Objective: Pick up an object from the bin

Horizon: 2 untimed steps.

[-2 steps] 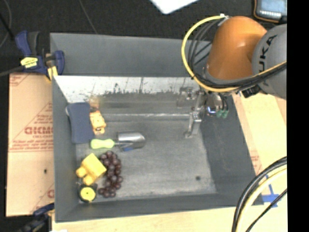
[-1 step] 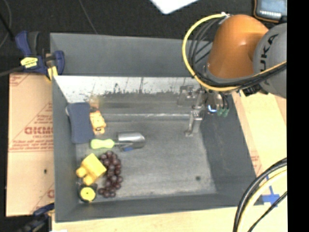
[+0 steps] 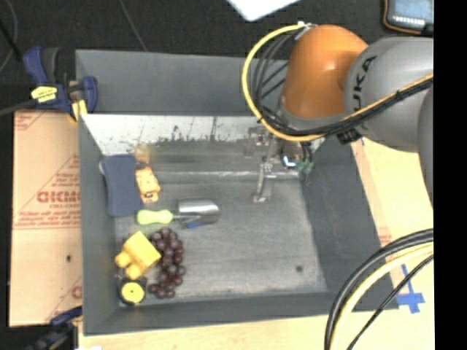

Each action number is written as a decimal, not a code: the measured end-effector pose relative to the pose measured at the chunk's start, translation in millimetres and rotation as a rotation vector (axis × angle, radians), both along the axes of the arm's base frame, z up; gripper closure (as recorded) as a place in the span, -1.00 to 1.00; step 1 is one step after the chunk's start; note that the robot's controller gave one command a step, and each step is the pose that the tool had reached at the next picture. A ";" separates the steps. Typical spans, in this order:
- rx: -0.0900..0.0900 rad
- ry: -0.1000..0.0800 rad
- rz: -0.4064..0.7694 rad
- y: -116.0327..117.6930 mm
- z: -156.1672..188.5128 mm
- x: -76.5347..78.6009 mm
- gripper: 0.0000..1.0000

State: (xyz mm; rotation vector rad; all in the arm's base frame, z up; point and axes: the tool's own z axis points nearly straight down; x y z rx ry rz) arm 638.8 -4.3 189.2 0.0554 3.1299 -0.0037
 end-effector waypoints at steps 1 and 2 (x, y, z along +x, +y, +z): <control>0.006 0.010 0.002 41.1 -41.6 5.4 -1.00; 0.002 0.000 -0.077 59.3 -60.8 -3.3 -1.00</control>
Offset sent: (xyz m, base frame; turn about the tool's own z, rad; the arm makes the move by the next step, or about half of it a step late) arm -0.0042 0.0738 -0.0719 0.1033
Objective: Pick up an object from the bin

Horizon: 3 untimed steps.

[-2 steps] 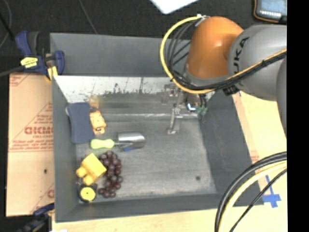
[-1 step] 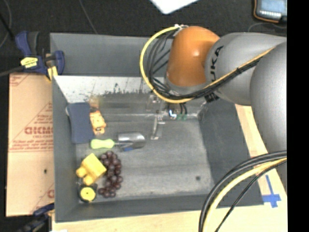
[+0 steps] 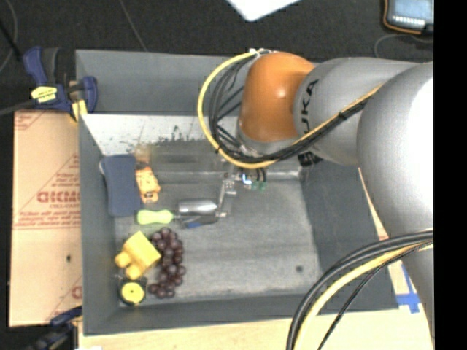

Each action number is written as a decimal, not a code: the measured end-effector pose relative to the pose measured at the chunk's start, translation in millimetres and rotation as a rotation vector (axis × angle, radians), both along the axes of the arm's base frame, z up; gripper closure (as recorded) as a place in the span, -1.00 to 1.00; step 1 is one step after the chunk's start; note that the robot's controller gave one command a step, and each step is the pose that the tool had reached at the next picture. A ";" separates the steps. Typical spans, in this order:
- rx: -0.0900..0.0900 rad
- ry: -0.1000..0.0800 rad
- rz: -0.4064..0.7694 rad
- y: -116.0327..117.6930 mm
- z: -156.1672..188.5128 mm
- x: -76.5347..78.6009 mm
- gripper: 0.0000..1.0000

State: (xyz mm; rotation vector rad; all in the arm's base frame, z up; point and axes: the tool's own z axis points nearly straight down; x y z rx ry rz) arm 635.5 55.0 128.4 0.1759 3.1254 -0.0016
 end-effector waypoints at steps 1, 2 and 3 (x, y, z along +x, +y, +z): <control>0.001 0.002 0.068 11.9 -27.6 -1.1 -1.00; -0.001 0.002 0.238 19.0 -39.3 -17.8 -1.00; 0.002 0.002 -0.065 31.3 -52.5 -28.5 1.00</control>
Offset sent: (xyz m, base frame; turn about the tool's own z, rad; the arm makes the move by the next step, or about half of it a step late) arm -0.0527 0.0356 -0.0584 0.1620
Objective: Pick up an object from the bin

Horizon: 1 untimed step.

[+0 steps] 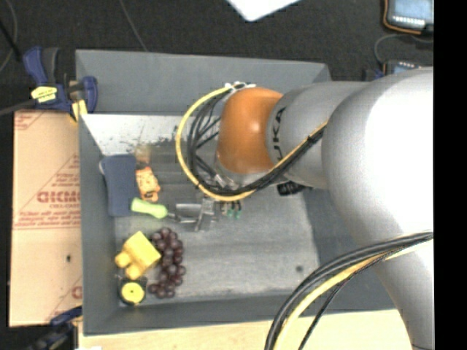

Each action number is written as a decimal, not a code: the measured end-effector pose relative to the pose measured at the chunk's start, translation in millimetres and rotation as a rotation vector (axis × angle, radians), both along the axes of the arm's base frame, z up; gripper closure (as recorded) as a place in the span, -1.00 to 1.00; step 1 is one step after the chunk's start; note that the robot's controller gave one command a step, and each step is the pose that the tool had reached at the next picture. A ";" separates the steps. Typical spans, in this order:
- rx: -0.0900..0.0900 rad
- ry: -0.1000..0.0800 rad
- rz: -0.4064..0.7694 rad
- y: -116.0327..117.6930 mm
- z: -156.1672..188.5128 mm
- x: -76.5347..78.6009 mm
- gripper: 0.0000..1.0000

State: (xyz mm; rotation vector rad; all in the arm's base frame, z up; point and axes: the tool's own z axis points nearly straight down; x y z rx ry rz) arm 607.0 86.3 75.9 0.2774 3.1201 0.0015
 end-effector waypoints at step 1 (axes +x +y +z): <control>0.000 0.000 0.001 -0.1 0.0 0.0 1.00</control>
Offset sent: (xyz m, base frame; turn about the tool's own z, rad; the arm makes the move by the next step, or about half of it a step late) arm 0.0347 0.0208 -0.0059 -0.0809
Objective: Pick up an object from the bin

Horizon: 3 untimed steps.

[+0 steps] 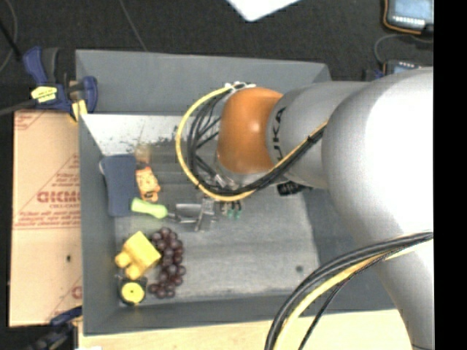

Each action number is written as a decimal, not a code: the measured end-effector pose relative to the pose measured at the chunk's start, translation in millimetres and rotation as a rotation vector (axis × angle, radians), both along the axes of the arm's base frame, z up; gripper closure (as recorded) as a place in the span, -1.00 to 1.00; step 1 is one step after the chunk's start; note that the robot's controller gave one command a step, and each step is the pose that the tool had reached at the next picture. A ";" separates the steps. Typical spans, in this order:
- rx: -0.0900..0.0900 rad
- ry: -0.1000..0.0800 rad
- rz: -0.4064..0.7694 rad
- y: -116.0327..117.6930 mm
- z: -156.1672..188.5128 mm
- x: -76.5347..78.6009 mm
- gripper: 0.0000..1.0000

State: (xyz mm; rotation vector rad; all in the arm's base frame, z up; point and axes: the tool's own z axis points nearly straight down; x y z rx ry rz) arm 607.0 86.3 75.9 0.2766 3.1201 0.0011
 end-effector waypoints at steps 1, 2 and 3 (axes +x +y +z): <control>-0.003 -0.002 0.080 17.9 -4.9 35.9 1.00; -0.003 -0.002 0.082 18.1 -5.0 35.9 1.00; -0.004 -0.002 0.083 18.2 -5.0 35.9 1.00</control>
Offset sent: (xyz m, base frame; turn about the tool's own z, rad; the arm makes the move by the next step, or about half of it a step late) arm 0.0000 0.0000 0.0000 0.0000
